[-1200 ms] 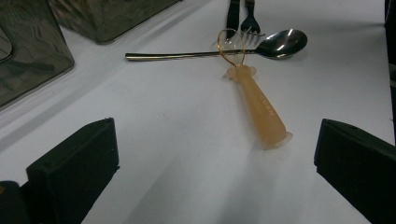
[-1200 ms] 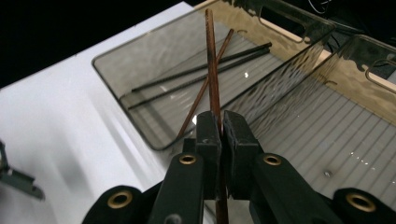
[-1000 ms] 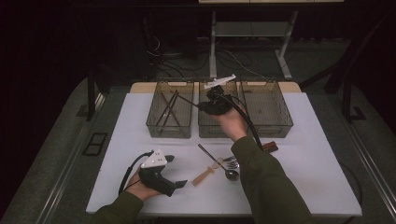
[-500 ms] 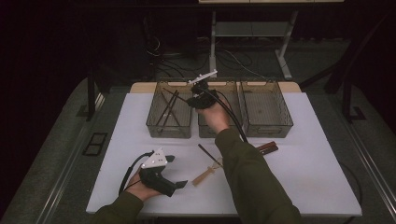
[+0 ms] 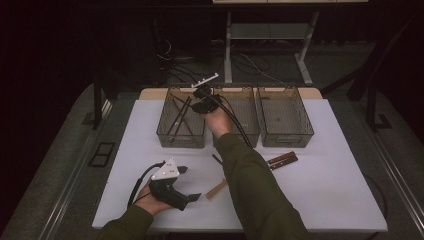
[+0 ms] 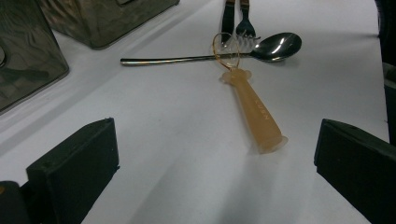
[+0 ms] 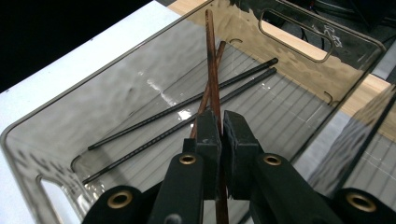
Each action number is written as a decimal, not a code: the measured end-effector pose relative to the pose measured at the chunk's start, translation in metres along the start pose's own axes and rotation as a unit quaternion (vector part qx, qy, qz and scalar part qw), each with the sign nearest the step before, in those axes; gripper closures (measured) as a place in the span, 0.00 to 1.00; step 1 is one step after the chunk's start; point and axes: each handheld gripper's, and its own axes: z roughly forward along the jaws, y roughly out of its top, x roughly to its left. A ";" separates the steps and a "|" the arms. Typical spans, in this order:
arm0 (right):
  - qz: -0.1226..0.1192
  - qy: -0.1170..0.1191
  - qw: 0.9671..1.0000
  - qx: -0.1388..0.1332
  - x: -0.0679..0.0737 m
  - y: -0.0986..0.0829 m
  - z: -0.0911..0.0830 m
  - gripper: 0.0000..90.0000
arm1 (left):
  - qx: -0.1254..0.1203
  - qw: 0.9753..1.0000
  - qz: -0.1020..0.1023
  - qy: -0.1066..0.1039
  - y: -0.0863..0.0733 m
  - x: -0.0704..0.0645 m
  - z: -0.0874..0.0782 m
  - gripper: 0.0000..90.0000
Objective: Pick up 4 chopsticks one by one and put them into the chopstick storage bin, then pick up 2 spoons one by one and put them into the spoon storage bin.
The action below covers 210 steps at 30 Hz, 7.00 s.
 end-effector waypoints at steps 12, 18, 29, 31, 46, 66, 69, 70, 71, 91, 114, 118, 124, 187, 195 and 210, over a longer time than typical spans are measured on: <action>0.002 0.011 1.000 -0.005 0.006 0.004 0.007 0.89 | 0.000 1.000 0.000 -0.001 0.000 0.001 -0.001 0.00; -0.004 0.014 1.000 -0.006 0.006 0.003 0.002 0.79 | -0.001 1.000 -0.005 0.000 0.000 0.001 -0.001 0.00; -0.009 0.044 0.998 -0.036 -0.001 -0.003 -0.022 0.55 | 0.001 1.000 -0.003 0.001 0.000 0.001 -0.001 0.00; -0.013 0.046 0.998 -0.043 -0.003 -0.005 -0.028 0.52 | 0.001 1.000 -0.003 0.001 0.000 0.001 -0.001 0.00; -0.017 0.077 0.995 -0.067 -0.022 -0.034 -0.070 0.37 | 0.005 1.000 -0.006 0.004 -0.001 0.000 0.000 0.00; -0.028 0.084 0.992 -0.092 -0.040 -0.070 -0.115 0.25 | 0.010 1.000 -0.005 0.011 -0.001 0.001 0.000 0.00; -0.030 0.086 0.991 -0.093 -0.041 -0.076 -0.122 0.24 | 0.011 1.000 -0.009 0.011 -0.001 0.000 0.000 0.00; -0.029 0.087 0.991 -0.094 -0.041 -0.079 -0.124 0.24 | 0.011 1.000 -0.010 0.011 -0.001 0.000 0.000 0.00; -0.031 0.088 0.991 -0.095 -0.042 -0.081 -0.126 0.24 | 0.012 1.000 -0.010 0.011 -0.001 0.000 0.000 0.00; -0.027 0.089 0.991 -0.093 -0.056 -0.132 -0.157 0.24 | 0.016 1.000 -0.005 0.014 -0.001 0.000 0.000 0.00; -0.008 0.076 0.995 -0.071 -0.063 -0.218 -0.189 0.22 | 0.019 1.000 -0.006 0.018 0.000 -0.002 0.001 0.00; -0.011 0.062 0.995 -0.079 -0.062 -0.237 -0.198 0.21 | 0.021 1.000 -0.004 0.020 0.000 -0.002 0.000 0.00; -0.009 0.050 0.995 -0.081 -0.059 -0.261 -0.204 0.14 | 0.020 1.000 -0.004 0.019 0.000 -0.002 0.000 0.00; 0.007 0.022 0.997 -0.070 -0.060 -0.302 -0.216 0.14 | 0.124 0.992 0.011 0.006 0.039 -0.030 0.071 0.73; 0.008 0.021 0.997 -0.070 -0.060 -0.302 -0.216 0.14 | 0.126 0.992 0.006 0.011 0.037 -0.035 0.074 0.77; 0.003 0.019 0.998 -0.068 -0.059 -0.302 -0.215 0.14 | 0.136 0.990 0.017 0.025 0.039 -0.038 0.074 0.85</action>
